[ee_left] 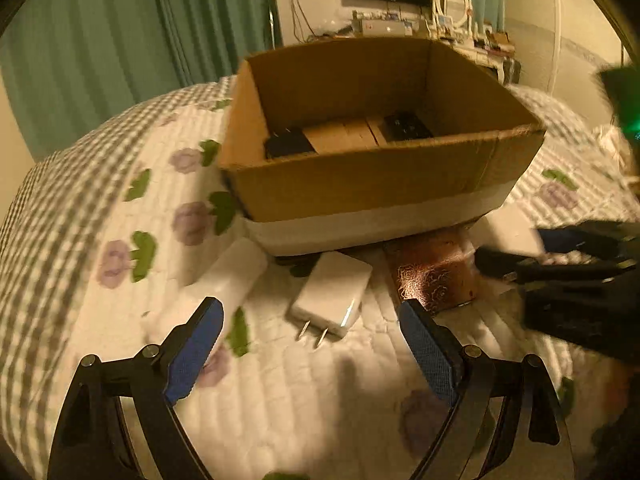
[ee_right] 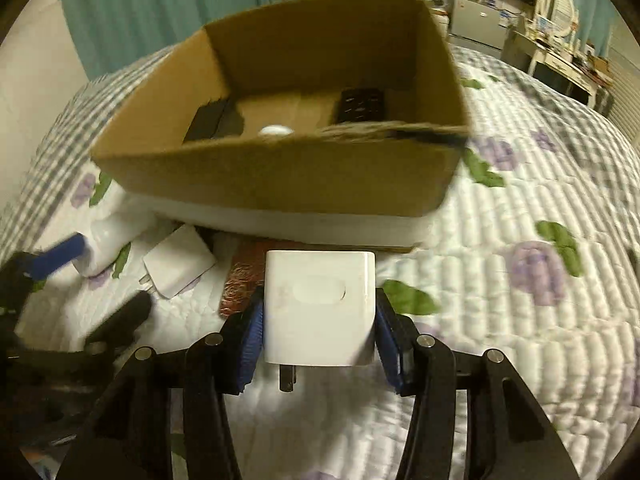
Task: Organize rigid objects
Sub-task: 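Grasp the white cube charger with the right gripper while the left gripper grasps the white flat plug adapter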
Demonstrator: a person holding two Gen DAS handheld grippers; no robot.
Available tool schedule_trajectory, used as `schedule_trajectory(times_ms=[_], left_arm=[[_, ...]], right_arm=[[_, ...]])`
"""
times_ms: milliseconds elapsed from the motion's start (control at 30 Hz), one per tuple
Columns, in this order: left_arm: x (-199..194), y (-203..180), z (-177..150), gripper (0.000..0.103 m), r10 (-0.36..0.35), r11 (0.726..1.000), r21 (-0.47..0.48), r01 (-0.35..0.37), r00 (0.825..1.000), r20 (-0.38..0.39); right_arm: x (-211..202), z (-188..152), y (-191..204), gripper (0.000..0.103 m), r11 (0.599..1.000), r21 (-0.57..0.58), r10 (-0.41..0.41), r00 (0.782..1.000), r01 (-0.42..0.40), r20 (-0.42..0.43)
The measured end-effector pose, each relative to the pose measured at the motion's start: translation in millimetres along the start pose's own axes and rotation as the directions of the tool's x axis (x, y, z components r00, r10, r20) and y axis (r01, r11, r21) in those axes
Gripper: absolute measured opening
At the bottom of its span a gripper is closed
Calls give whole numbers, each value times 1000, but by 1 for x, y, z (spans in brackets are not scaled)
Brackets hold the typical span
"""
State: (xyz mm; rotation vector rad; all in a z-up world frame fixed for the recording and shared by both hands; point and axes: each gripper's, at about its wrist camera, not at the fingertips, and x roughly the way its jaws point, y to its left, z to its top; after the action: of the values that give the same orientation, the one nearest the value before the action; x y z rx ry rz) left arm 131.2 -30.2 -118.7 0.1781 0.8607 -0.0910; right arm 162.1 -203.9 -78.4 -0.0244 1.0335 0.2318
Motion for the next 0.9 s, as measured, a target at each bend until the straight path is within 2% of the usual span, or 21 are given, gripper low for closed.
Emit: schedule_trajectory(times_ms=[233, 400, 433, 467, 500, 600, 733, 900], left_arm=[[38, -14, 5, 92, -4, 998, 69, 6, 999, -32], [55, -11, 5, 90, 5, 998, 58, -2, 998, -58], [56, -13, 5, 86, 13, 998, 65, -10, 999, -50], [57, -16, 4, 63, 1, 997, 77, 3, 999, -50], [57, -18, 4, 52, -17, 996, 82, 22, 998, -59], [50, -24, 2, 43, -20, 994, 107, 26, 998, -60], [28, -24, -3, 41, -76, 994, 75, 81, 995, -68], [-26, -24, -9, 41, -114, 993, 35, 115, 993, -14]], right_arm=[[-13, -5, -36, 50, 996, 78, 40, 999, -39, -9], [-10, -1, -20, 50, 997, 56, 49, 999, -49, -6], [-8, 0, -16, 50, 998, 52, 48, 999, -47, -7], [-5, 0, -12, 50, 998, 50, 47, 999, -46, -8], [-4, 0, -11, 50, 998, 49, 46, 999, -46, -9], [-5, -1, -9, 50, 998, 53, 41, 999, -40, -1], [-9, -4, -9, 50, 998, 56, 34, 999, -34, 6], [-26, -5, -2, 50, 999, 34, 22, 999, -23, 35]])
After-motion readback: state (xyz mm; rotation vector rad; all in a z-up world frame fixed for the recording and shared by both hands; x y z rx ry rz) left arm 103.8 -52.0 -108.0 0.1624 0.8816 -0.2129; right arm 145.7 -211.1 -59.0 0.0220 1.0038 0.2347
